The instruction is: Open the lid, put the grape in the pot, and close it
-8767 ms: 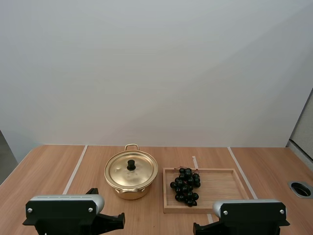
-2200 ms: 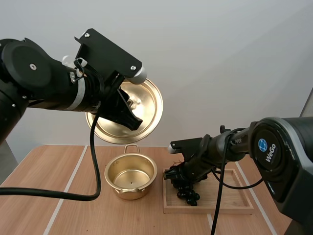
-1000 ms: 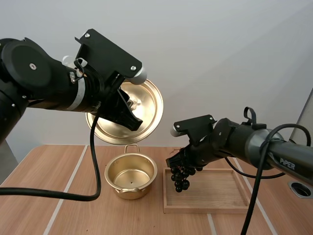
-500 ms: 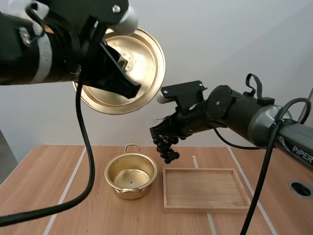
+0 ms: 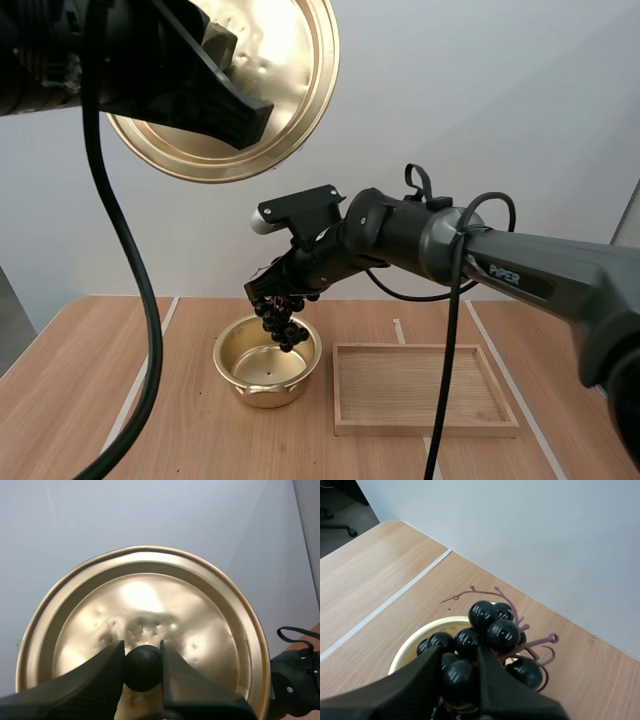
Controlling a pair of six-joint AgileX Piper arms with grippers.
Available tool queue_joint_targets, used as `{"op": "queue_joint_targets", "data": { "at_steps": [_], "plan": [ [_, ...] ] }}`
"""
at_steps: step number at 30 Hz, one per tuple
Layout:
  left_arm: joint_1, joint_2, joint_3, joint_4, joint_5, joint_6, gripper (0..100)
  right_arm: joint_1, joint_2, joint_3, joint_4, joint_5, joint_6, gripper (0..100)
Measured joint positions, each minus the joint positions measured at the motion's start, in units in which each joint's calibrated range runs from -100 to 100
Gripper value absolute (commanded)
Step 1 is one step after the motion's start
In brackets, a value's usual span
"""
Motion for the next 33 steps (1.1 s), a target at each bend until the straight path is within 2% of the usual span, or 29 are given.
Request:
{"op": "queue_joint_targets", "data": {
  "at_steps": [14,27,28,29,32,33],
  "plan": [
    [0.00,0.0,0.0,2.9,0.0,-0.2,0,0.9,16.8,-0.8,-1.2,-3.5,0.0,0],
    [0.00,0.0,0.0,2.9,0.2,-0.2,0,2.6,19.2,-0.8,-0.4,-3.7,0.0,0],
    [0.00,0.0,0.0,2.9,0.2,-0.2,0,2.9,19.2,-0.8,-0.4,-3.7,0.0,3],
    [0.00,0.0,0.0,2.9,0.2,-0.2,0,3.0,19.2,-0.8,-0.3,-3.8,0.0,17],
    [0.00,0.0,0.0,2.9,0.2,-0.2,0,3.1,19.2,-0.8,-0.3,-4.1,0.0,74],
    [0.00,0.0,0.0,2.9,0.2,-0.2,0,3.1,19.2,-0.8,-0.3,-4.3,0.0,85]
  ]
}}
